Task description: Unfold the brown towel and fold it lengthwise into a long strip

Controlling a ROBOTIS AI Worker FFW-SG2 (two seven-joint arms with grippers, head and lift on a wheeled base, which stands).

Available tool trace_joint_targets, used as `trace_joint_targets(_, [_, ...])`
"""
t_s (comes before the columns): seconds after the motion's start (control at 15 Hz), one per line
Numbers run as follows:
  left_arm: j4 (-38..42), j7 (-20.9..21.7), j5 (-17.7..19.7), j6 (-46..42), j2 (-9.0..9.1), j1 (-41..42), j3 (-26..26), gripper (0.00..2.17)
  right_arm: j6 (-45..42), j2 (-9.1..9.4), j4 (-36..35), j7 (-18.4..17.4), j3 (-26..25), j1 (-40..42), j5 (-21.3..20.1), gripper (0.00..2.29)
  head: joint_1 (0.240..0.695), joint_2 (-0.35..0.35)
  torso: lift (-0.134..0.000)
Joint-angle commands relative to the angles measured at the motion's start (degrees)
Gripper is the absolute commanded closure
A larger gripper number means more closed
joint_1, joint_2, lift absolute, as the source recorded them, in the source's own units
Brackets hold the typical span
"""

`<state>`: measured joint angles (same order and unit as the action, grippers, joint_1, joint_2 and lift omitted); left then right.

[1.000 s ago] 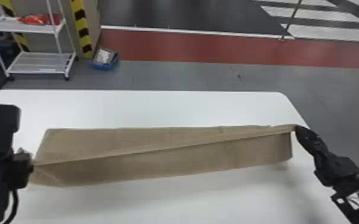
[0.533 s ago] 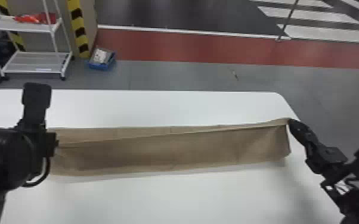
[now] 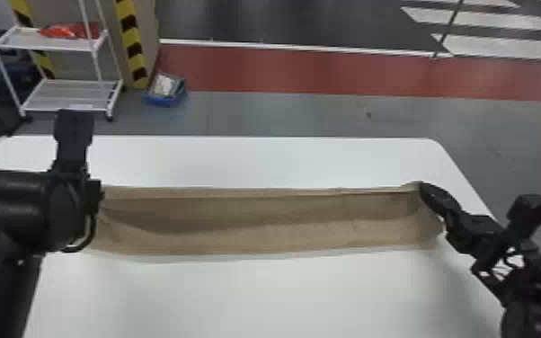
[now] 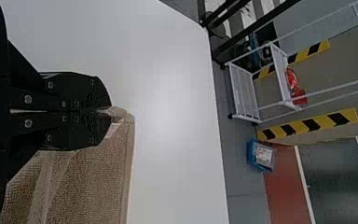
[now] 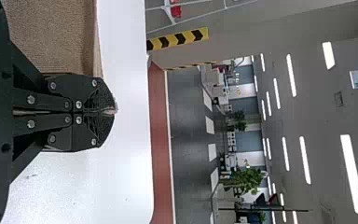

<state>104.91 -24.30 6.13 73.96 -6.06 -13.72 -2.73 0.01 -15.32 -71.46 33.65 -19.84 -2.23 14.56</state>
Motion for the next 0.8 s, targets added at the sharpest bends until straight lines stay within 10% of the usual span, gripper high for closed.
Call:
trace_joint_targets(0.0, [-0.5, -0.49, -0.77, -0.17, -0.01, -0.26, -0.17, 1.81, 0.13, 0.03, 0.53, -1.04, 0.68, -0.49, -0.67, 1.42, 0.695, -0.103, -0.123])
trace_joint_targets(0.47, [2.58, -0.93, -3.23, 2.47, 0.08, -1.75, -2.63, 1.68, 1.54, -0.06, 0.53, -1.04, 0.86, -1.46, -1.2, 1.42, 0.695, -0.097, -0.123])
trace_joint_targets(0.53, [1.26, -0.31, -2.88, 2.11, 0.08, -2.19, -2.72, 1.42, 1.71, 0.03, 0.53, -1.13, 0.94, -1.46, -1.11, 1.42, 0.695, -0.098, -0.123])
trace_joint_targets(0.67, [-2.7, -0.14, -2.26, -0.7, 0.26, -3.51, -3.33, 0.11, 1.71, -0.06, 1.06, -1.39, 1.12, -1.72, -1.11, 1.42, 0.695, -0.101, -0.123])
trace_joint_targets(0.73, [-4.63, -0.05, -2.17, -1.93, 0.43, -4.3, -3.33, 0.0, 1.71, -0.06, 1.06, -1.74, 1.3, -1.9, -1.29, 1.42, 0.695, -0.104, -0.123])
